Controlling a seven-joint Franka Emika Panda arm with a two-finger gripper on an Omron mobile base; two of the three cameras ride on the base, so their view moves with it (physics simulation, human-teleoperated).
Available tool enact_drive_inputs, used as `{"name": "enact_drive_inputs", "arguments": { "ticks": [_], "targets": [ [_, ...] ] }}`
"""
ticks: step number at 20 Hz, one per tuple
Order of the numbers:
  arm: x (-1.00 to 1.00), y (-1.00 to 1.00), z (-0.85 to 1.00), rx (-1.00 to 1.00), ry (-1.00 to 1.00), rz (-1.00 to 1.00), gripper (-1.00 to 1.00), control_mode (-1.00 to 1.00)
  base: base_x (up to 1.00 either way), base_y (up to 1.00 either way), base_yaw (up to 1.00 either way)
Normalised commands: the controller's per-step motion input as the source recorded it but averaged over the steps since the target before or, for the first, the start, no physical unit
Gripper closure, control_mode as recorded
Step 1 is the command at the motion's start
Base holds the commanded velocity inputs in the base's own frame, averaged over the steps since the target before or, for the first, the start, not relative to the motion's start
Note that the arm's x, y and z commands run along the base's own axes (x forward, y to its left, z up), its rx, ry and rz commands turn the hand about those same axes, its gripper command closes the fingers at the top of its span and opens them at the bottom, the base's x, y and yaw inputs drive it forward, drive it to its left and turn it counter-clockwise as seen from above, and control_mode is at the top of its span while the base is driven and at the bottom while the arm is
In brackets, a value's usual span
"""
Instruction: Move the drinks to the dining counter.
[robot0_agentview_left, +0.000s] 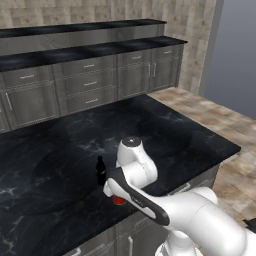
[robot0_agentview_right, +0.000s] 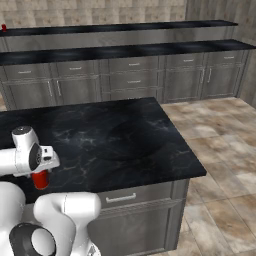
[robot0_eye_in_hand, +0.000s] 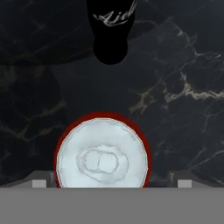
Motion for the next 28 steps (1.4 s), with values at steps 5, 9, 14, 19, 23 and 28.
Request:
{"name": "enact_drive_inputs", "arguments": {
  "ticks": [5,9,14,19,23,28],
  "targets": [
    [0.28,0.04,-0.1,0.0,0.0,0.0,-1.0,-1.0,0.0,0.0,0.0],
    [0.27,0.09,-0.06,0.0,0.0,0.0,-1.0,-1.0,0.0,0.0,0.0],
    [0.14,0.08,-0.3,0.01,0.0,0.0,-1.0,-1.0,0.0,0.0,0.0],
    [-0.17,0.0,-0.84,0.0,0.01,0.0,1.0,-1.0,0.0,0.0,0.0],
    [-0.32,0.0,-0.96,0.0,0.0,0.0,1.0,-1.0,0.0,0.0,0.0],
    [-0.29,-0.04,-0.81,0.03,0.0,0.0,1.0,-1.0,0.0,0.0,0.0]
  ]
}}
